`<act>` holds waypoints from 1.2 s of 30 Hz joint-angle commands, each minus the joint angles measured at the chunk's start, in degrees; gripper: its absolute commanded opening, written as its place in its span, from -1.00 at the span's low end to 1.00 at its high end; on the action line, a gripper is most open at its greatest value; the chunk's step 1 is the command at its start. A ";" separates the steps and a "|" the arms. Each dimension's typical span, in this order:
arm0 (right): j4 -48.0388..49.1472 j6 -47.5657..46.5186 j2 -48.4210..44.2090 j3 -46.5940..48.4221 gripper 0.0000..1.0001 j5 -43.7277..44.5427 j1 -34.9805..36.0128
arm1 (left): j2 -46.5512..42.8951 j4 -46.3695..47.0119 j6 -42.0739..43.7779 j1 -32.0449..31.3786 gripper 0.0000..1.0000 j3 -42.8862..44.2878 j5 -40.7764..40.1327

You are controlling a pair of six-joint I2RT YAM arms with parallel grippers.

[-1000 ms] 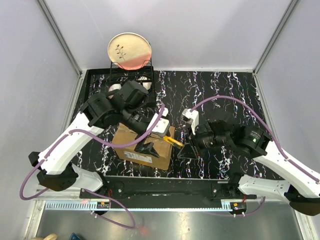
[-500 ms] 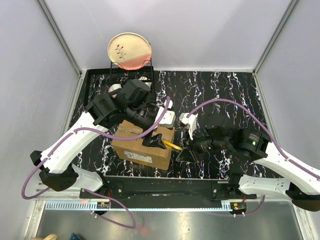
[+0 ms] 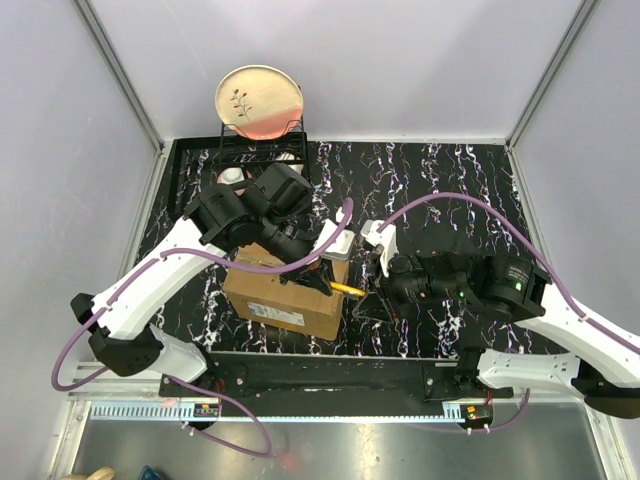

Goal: Unpack the express box
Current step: Cut the express box at the center of the board.

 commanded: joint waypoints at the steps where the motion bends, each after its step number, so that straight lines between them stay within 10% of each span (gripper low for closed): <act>1: 2.00 -0.60 0.93 2.02 -1.00 2.34 1.16 | 0.97 0.10 0.72 -0.68 -1.00 2.81 1.47; 4: 6.11 0.54 -2.30 -1.05 -0.90 5.59 1.25 | 0.10 1.42 -0.50 -0.68 -1.00 1.94 1.65; 7: 16.72 3.52 -10.45 -8.94 -0.21 11.03 1.25 | -2.70 8.25 -6.64 -0.42 -1.00 -2.17 0.95; 11: 30.99 9.40 -22.34 -21.60 0.10 17.44 1.25 | -7.72 24.07 -23.31 2.39 -1.00 -10.44 -0.37; 36: 43.24 3.53 -30.71 -27.26 0.20 21.77 1.16 | -10.37 34.47 -34.00 2.22 -1.00 -15.90 11.58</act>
